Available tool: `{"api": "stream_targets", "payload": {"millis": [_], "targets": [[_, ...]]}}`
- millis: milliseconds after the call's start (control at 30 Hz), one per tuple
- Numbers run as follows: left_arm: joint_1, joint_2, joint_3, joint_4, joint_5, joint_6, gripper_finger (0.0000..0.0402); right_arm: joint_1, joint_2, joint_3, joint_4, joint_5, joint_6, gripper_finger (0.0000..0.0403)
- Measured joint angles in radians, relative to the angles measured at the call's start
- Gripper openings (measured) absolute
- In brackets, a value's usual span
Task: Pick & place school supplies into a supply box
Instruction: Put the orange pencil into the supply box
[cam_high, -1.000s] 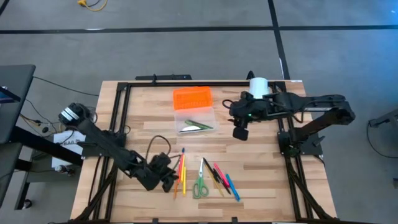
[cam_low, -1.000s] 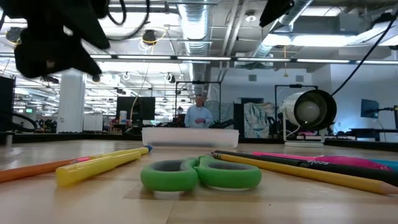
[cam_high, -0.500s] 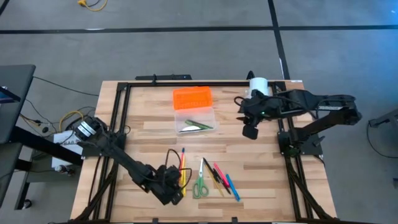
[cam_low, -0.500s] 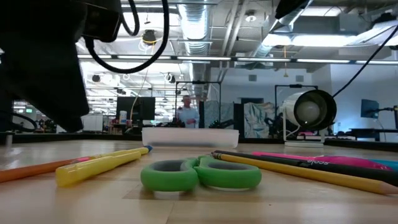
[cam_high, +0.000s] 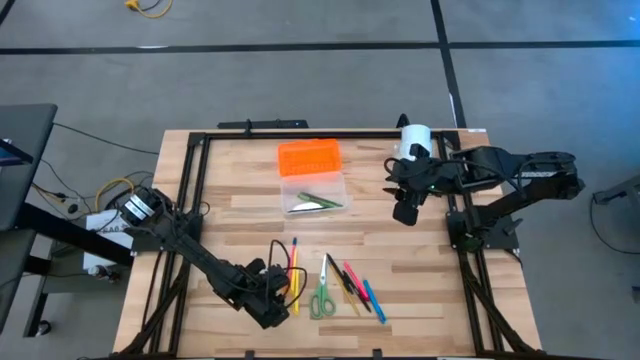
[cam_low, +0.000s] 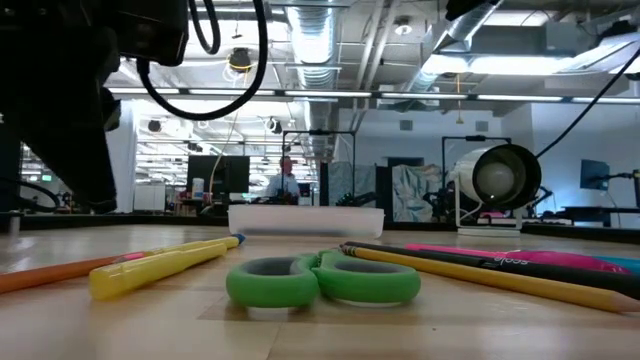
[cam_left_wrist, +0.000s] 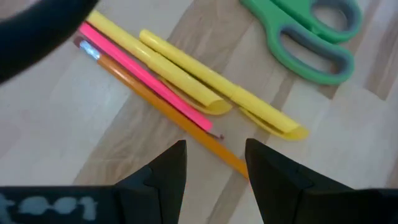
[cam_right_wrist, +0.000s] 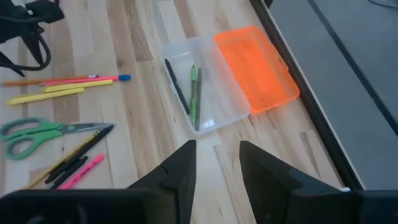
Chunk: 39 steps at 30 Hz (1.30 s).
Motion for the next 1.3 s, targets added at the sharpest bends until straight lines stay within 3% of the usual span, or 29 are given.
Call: {"api": "stream_targets", "payload": {"millis": [467, 767, 1100, 1300], "targets": [[0.000, 0.108, 0.003, 0.058, 0.038, -0.017, 0.0154, 0.002, 0.000, 0.000, 0.002, 0.016, 0.024, 0.0118], [0.001, 0.110, 0.007, -0.083, 0.057, -0.106, 0.0154, 0.001, 0.001, 0.000, 0.001, 0.016, 0.023, 0.0118], [-0.009, 0.108, 0.005, -0.171, 0.107, -0.068, 0.0154, 0.001, 0.001, 0.000, 0.001, 0.016, 0.024, 0.0118], [0.019, 0.105, 0.003, -0.181, 0.132, -0.187, 0.0154, 0.001, 0.001, 0.000, 0.001, 0.016, 0.024, 0.0118]]}}
